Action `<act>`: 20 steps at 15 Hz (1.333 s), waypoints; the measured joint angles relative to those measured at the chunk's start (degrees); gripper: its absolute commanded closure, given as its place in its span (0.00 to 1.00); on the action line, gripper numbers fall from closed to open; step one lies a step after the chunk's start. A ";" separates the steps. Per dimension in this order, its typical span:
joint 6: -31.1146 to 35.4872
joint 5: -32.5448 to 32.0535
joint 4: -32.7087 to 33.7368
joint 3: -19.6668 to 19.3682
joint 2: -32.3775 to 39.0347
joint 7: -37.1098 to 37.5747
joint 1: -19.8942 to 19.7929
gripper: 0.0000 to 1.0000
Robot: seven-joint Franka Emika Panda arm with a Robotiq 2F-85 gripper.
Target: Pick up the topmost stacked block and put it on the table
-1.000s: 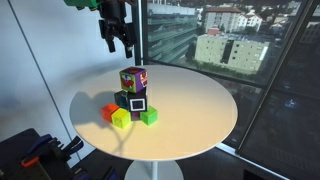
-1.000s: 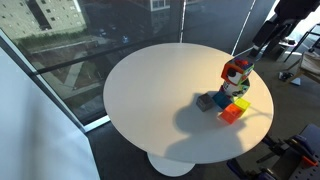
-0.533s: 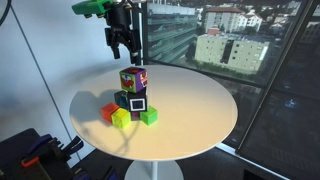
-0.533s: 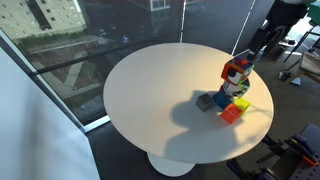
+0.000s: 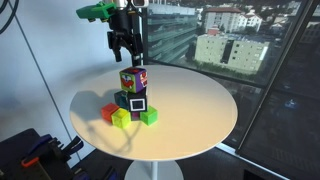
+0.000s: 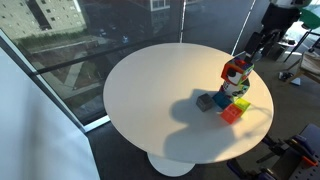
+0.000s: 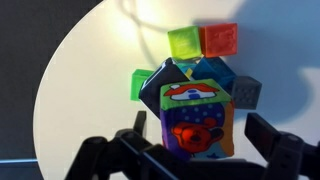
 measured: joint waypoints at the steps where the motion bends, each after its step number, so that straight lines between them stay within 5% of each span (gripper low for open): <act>1: 0.00 0.00 0.00 0.00 0.00 0.00 0.00 0.00; 20: 2.41 0.00 0.23 0.01 3.38 0.48 0.17 0.00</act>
